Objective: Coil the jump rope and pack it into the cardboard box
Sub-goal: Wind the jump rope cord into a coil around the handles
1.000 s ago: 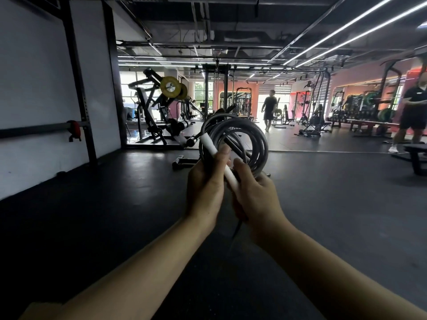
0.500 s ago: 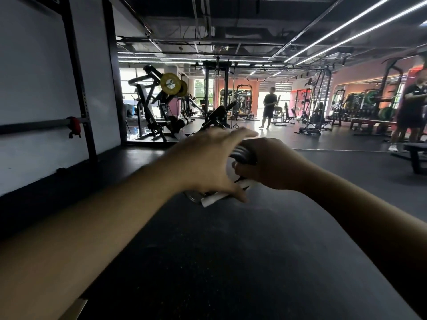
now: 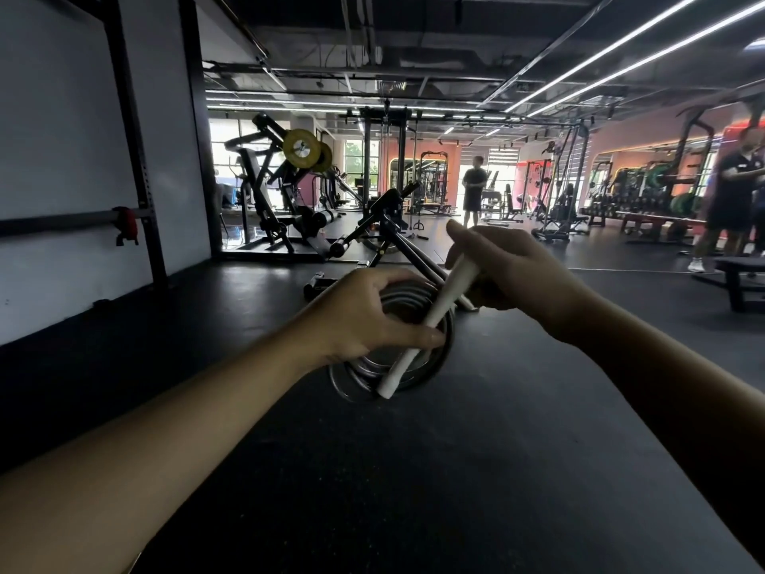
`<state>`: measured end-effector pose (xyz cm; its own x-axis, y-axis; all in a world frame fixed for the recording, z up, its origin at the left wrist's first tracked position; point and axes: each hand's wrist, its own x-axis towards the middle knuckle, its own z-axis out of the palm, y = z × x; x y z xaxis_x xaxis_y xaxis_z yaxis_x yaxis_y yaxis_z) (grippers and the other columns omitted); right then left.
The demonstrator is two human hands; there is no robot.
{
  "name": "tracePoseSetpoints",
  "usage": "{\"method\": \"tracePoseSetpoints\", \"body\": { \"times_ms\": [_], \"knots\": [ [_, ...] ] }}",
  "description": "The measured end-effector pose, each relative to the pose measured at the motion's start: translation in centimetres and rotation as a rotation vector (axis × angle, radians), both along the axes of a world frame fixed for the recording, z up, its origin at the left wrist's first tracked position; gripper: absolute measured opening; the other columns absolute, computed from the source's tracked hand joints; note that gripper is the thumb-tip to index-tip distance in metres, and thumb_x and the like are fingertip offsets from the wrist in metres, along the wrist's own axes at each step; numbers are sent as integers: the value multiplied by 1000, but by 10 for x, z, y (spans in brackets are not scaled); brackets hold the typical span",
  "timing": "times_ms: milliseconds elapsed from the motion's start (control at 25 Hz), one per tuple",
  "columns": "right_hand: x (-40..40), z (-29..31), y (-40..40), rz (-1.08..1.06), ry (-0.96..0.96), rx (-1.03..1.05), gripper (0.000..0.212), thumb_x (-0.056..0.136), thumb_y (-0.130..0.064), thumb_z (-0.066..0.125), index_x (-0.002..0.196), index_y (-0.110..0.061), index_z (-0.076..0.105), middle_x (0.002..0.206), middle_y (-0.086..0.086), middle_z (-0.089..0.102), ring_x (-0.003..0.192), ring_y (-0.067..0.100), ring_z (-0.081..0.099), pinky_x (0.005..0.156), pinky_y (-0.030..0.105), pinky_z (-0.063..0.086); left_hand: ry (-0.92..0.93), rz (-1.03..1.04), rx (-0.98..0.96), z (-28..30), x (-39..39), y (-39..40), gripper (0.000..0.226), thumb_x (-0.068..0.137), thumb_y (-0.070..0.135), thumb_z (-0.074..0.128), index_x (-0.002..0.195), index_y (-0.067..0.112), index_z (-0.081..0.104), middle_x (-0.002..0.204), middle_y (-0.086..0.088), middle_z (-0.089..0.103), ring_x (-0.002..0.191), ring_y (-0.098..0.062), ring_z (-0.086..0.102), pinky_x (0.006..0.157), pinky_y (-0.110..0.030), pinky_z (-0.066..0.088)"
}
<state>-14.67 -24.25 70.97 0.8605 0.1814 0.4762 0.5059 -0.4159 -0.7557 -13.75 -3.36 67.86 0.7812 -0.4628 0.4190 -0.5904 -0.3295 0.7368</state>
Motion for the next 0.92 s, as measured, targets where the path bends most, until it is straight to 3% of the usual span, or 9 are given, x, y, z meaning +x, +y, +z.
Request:
{"method": "tracePoseSetpoints", "body": {
  "times_ms": [120, 200, 280, 360, 440, 600, 760, 840, 920],
  "knots": [
    [4, -13, -6, 0, 29, 171, 67, 100, -61, 42, 93, -2, 70, 64, 2, 50, 53, 12, 41, 51, 24, 33, 105, 71, -353, -5, -3, -4, 27, 81, 11, 83, 105, 16, 72, 63, 16, 71, 48, 3, 59, 46, -16, 42],
    [2, -28, 0, 7, 46, 151, 68, 99, -68, 35, 110, -11, 70, 82, 4, 60, 63, 14, 49, 55, 24, 38, 153, 133, -571, -9, -1, -12, 18, 85, 18, 79, 100, 16, 71, 50, 15, 61, 41, 1, 46, 46, -23, 35],
    [-2, -46, 18, 21, 29, 141, 60, 93, -73, 42, 124, -25, 63, 104, -1, 69, 78, 12, 62, 65, 25, 46, 210, 208, -791, -14, 2, -26, 24, 84, 28, 81, 103, 15, 74, 56, 14, 61, 45, -1, 46, 50, -26, 37],
    [-3, -59, 39, 8, -70, 250, 47, 89, -60, 61, 124, -28, 63, 104, -9, 73, 90, 3, 70, 72, 21, 53, 287, 287, -941, -20, 2, -41, 29, 82, 39, 81, 104, 21, 77, 71, 11, 68, 57, -4, 55, 55, -27, 44],
    [2, -67, 49, -39, -194, 325, 36, 89, -41, 72, 120, -23, 67, 99, -9, 76, 89, -2, 71, 72, 16, 53, 331, 338, -1006, -25, 1, -51, 26, 81, 47, 80, 98, 28, 78, 79, 7, 72, 66, -7, 62, 61, -28, 48],
    [14, -73, 44, -10, -237, 344, 28, 93, -26, 72, 118, -15, 68, 88, -15, 74, 76, -5, 67, 64, 12, 48, 277, 355, -858, -26, 7, -40, 37, 80, 54, 79, 104, 27, 76, 90, 5, 76, 77, -10, 66, 69, -30, 51],
    [25, -72, 32, -29, -248, 67, 17, 97, -25, 68, 114, -21, 68, 74, -26, 67, 63, -5, 59, 61, 16, 42, 277, 409, -669, -21, 8, -24, 76, 70, 54, 87, 135, 30, 54, 126, 4, 68, 108, -14, 67, 80, -26, 49],
    [30, -71, 27, -71, -234, -92, 15, 96, -32, 67, 111, -29, 67, 71, -21, 65, 59, -3, 57, 61, 23, 43, 21, 557, -634, -11, 1, -12, 95, 71, 41, 90, 147, 30, 35, 140, 5, 50, 120, -13, 54, 84, -20, 43],
    [31, -71, 26, -72, -206, -227, 15, 95, -36, 68, 109, -32, 67, 70, -16, 63, 56, -1, 56, 61, 29, 46, -571, 649, -450, 6, -5, 3, 99, 72, 39, 88, 152, 20, 33, 150, 2, 39, 134, -17, 43, 104, -24, 40]
  ]
}}
